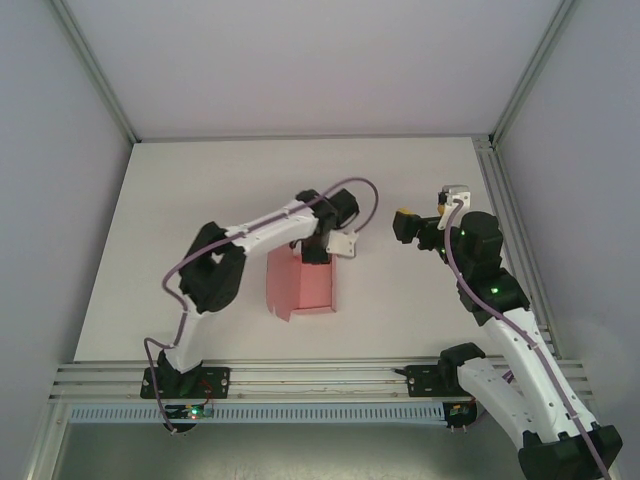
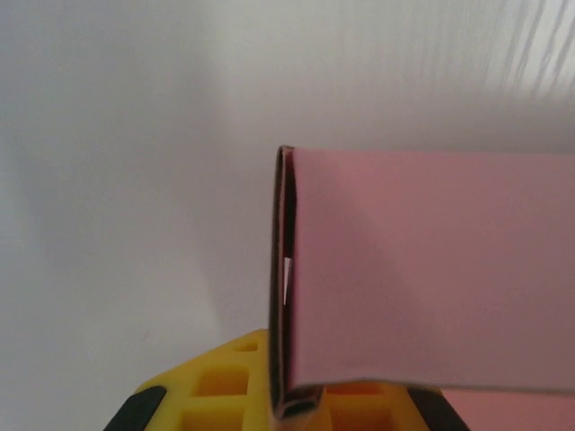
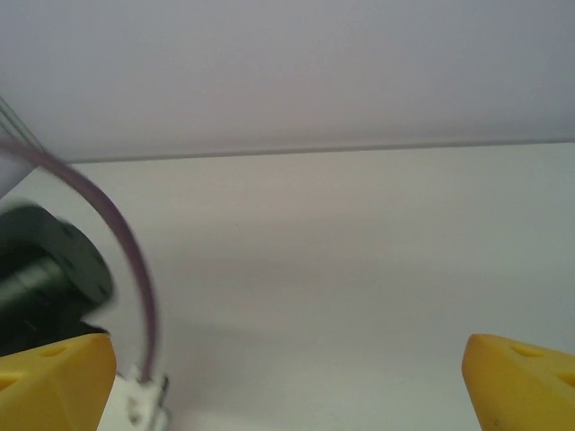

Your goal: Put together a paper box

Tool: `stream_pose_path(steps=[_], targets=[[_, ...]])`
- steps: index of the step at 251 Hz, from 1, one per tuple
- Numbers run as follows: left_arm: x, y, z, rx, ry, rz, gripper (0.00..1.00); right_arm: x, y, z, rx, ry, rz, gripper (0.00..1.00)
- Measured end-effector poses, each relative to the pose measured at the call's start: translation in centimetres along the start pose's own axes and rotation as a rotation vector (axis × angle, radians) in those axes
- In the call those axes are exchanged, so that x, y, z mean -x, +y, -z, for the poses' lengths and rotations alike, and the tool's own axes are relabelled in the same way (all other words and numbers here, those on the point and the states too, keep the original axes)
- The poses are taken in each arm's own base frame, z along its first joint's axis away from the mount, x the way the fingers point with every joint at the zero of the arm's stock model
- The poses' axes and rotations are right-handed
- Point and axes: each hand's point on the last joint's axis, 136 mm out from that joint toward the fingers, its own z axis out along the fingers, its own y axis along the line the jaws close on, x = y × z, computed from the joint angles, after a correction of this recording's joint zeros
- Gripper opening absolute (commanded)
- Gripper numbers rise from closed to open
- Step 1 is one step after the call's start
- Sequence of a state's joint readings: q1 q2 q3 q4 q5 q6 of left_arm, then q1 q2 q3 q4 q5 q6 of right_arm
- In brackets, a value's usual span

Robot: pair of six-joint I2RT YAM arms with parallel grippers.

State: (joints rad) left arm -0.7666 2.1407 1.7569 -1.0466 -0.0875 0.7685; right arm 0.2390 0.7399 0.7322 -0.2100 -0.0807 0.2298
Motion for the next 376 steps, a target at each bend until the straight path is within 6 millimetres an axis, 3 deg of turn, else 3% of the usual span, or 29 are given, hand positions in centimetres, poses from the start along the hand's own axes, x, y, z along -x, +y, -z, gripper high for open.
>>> stream_pose_path(steps=[12,21,61,136,150,154,182,215,243,265,279,299,334,350,376], targets=[[-0.3,-0.6,-1.1,-0.01,0.061,-0.037,0.07,0.0,-0.1,0.1,-0.002,-0.004,0.0,0.98],[-0.7,-0.9,-1.4,-0.006,0.106,-0.063,0.17,0.0,-0.1,0.2,-0.004,-0.003,-0.001,0.98],[-0.1,-0.7,-0.9,0.009,0.105,-0.085,0.5,0.0,-0.5,0.3,-0.015,-0.001,-0.004,0.98],[0.5,-0.2,1.6,0.053,0.053,-0.089,0.72,-1.0,-0.9,-0.6,-0.021,0.039,-0.008,0.98],[0.7,-0.1,2.8,0.069,0.025,-0.084,0.97,-1.5,-0.9,-0.8,-0.015,0.055,0.003,0.98],[0.8,0.0,3.1,0.075,0.015,-0.08,1.0,-1.6,-0.9,-0.8,-0.013,0.058,0.007,0.98],[1.8,0.9,6.6,0.147,-0.09,-0.035,1.0,-2.3,-0.9,-1.2,-0.004,0.086,0.032,0.98],[2.4,3.3,13.3,0.339,-0.277,0.162,1.0,-2.8,-0.8,-2.1,0.012,0.109,0.037,0.98],[0.1,5.3,20.0,0.502,-0.411,0.531,1.0,-2.9,-0.9,-3.0,0.013,0.114,0.028,0.98],[-2.6,4.9,22.7,0.537,-0.492,0.811,1.0,-3.2,-1.0,-3.5,0.01,0.124,0.019,0.98],[-4.4,3.5,22.6,0.516,-0.506,0.945,1.0,-3.5,-1.1,-3.8,0.009,0.134,0.014,0.98],[-6.7,1.1,20.5,0.454,-0.459,1.094,1.0,-4.1,-1.2,-4.1,0.01,0.147,0.012,0.98],[-7.5,-2.4,15.5,0.298,-0.358,1.219,0.99,-4.7,-1.2,-4.3,0.014,0.162,0.01,0.98],[-6.9,-3.5,14.0,0.224,-0.333,1.233,0.87,-4.9,-1.2,-4.5,0.017,0.166,0.009,0.98],[-6.0,-4.2,12.8,0.159,-0.309,1.242,0.42,-5.3,-1.3,-4.7,0.017,0.181,0.007,0.98]])
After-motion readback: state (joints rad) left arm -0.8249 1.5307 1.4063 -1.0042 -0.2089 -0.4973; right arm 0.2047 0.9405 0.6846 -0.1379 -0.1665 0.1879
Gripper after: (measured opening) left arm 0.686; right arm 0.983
